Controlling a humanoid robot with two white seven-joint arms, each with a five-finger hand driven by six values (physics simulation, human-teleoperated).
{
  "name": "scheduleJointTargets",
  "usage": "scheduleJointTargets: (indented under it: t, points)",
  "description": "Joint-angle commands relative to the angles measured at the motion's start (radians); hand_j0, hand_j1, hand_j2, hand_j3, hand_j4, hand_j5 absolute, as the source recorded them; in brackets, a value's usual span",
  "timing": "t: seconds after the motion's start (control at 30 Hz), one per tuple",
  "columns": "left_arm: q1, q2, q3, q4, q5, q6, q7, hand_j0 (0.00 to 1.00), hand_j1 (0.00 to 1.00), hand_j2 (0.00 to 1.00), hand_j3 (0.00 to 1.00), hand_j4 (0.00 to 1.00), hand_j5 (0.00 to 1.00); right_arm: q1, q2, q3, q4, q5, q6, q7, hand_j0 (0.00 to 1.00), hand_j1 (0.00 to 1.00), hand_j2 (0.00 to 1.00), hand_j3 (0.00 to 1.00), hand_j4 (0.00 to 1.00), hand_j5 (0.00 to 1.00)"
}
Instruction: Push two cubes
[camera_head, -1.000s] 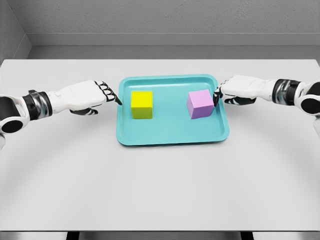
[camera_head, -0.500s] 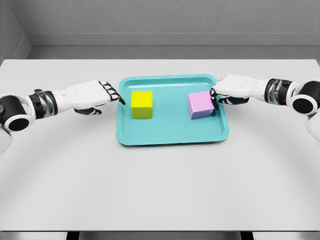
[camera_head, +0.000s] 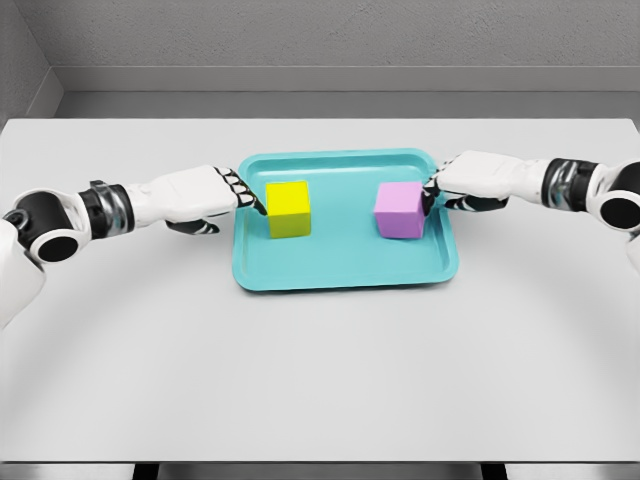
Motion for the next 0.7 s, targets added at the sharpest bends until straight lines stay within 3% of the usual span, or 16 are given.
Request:
scheduleJointTargets:
  t: [0.0, 0.67]
  points:
    - [0.000, -0.003, 0.001, 0.001, 0.005, 0.002, 0.000, 0.79, 0.79, 0.79, 0.79, 0.79, 0.79, 0.000, -0.008, -0.001, 0.010, -0.004, 0.002, 0.000, 0.55, 0.55, 0.55, 0.55, 0.55, 0.55]
    - [-0.031, -0.074, 0.001, 0.049, -0.030, 0.002, -0.028, 0.79, 0.79, 0.79, 0.79, 0.79, 0.79, 0.021, 0.040, 0.004, 0.007, -0.013, 0.002, 0.000, 0.55, 0.55, 0.55, 0.55, 0.55, 0.55]
